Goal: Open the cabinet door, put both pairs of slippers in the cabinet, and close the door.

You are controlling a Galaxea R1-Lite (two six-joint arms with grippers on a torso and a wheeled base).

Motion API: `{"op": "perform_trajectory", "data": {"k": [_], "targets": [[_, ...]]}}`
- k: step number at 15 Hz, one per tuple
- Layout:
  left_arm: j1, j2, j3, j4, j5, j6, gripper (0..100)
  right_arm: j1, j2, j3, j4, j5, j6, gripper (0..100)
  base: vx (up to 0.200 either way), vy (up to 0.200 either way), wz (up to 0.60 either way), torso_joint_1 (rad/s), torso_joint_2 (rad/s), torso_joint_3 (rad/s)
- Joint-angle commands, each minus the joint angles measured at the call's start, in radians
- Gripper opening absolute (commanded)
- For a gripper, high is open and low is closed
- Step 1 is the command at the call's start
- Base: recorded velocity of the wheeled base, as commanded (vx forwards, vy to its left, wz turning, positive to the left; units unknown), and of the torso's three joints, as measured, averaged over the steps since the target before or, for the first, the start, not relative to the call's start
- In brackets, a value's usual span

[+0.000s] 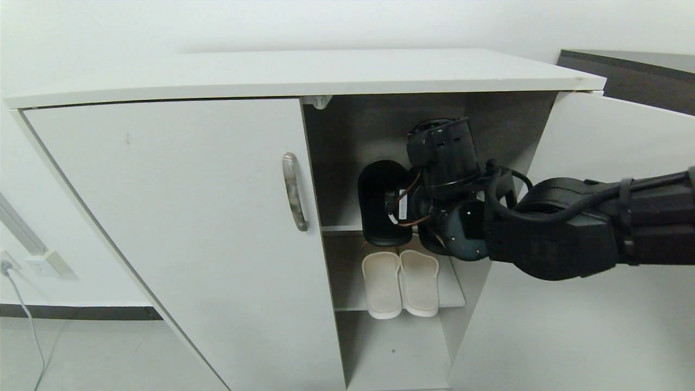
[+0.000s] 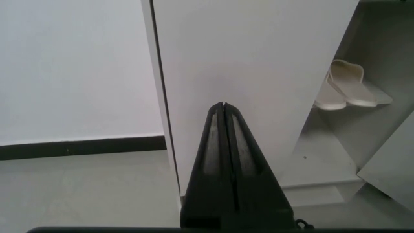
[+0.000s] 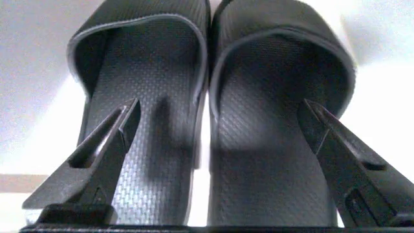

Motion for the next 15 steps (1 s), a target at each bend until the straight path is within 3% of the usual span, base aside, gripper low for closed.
{"op": "perform_trajectory", "data": {"k": [1, 4, 5, 7, 10, 11, 15], "targets": [[0.001, 0.000, 0.000, -0.001, 0.000, 0.000, 0, 0.040, -0.108, 0.124, -0.037, 0.000, 0.000, 100, 0.000, 0.000, 0.00, 0.000, 0.00, 0.000], [0.001, 0.000, 0.000, 0.001, 0.000, 0.000, 0, 0.086, -0.190, 0.276, -0.121, 0.025, 0.002, 100, 0.000, 0.000, 0.00, 0.000, 0.00, 0.000], [0.001, 0.000, 0.000, 0.001, 0.000, 0.000, 0, 0.108, -0.232, 0.362, -0.184, 0.095, 0.011, 100, 0.000, 0.000, 0.00, 0.000, 0.00, 0.000], [0.001, 0.002, 0.000, 0.001, 0.000, 0.000, 0, 0.120, -0.266, 0.452, -0.253, 0.132, 0.009, 100, 0.000, 0.000, 0.00, 0.000, 0.00, 0.000], [0.001, 0.000, 0.000, 0.001, 0.000, 0.000, 0, 0.148, -0.304, 0.526, -0.325, 0.163, 0.000, 100, 0.000, 0.000, 0.00, 0.000, 0.00, 0.000], [0.001, 0.000, 0.000, 0.001, 0.000, 0.000, 0, 0.155, -0.316, 0.541, -0.327, 0.166, -0.001, 0, 0.000, 0.000, 0.00, 0.000, 0.00, 0.000], [0.001, 0.002, 0.000, 0.001, 0.000, 0.002, 0, 0.165, -0.318, 0.569, -0.328, 0.184, -0.020, 0, 0.000, 0.000, 0.00, 0.000, 0.00, 0.000]]}}
